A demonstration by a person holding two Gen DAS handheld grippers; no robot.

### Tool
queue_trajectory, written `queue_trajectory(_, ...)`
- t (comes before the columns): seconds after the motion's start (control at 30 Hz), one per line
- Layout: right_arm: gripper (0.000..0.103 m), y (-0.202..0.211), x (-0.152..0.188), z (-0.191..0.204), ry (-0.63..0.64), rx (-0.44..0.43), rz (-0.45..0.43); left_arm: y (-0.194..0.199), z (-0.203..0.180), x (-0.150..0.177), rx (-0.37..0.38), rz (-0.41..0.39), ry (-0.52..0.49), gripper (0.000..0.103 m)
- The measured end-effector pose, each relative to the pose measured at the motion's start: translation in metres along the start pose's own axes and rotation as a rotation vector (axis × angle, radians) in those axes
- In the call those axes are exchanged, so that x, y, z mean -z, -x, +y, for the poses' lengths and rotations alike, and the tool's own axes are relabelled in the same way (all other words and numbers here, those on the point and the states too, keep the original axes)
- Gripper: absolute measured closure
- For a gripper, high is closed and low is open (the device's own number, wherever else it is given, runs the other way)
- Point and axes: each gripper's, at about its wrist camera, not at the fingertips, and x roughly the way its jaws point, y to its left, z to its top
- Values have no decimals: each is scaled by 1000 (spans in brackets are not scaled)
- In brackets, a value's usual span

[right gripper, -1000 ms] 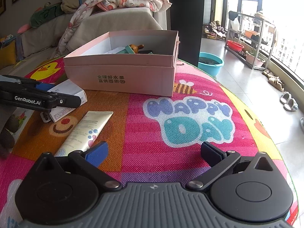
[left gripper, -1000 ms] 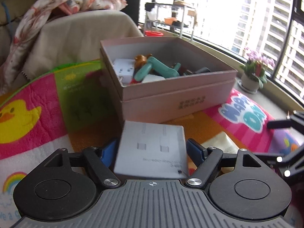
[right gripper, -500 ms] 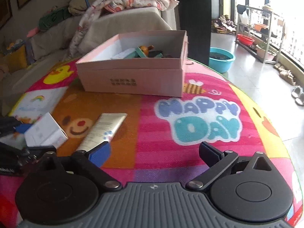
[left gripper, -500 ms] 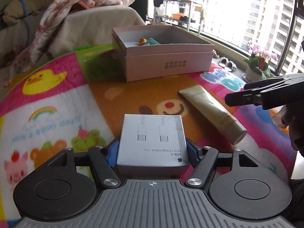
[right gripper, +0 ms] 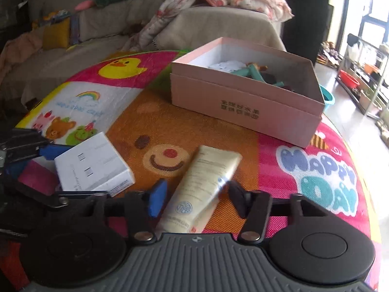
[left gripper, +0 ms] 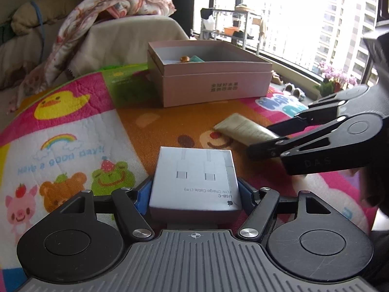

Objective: Organize rigid objects

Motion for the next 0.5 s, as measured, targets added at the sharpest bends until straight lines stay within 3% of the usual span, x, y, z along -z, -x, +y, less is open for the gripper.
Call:
queue_trajectory(0.13, 65, 17, 10, 4, 68, 21, 20, 4, -6, 4, 4, 0, -40, 29)
queue_trajectory(0.3, 65, 41, 16, -19, -15, -4, 21, 10, -7, 0, 81, -18, -38, 29)
queue_trajectory(0.5, 66, 73, -20, -65, -143, -4, -102, 16, 2, -65, 144, -158, -27, 29)
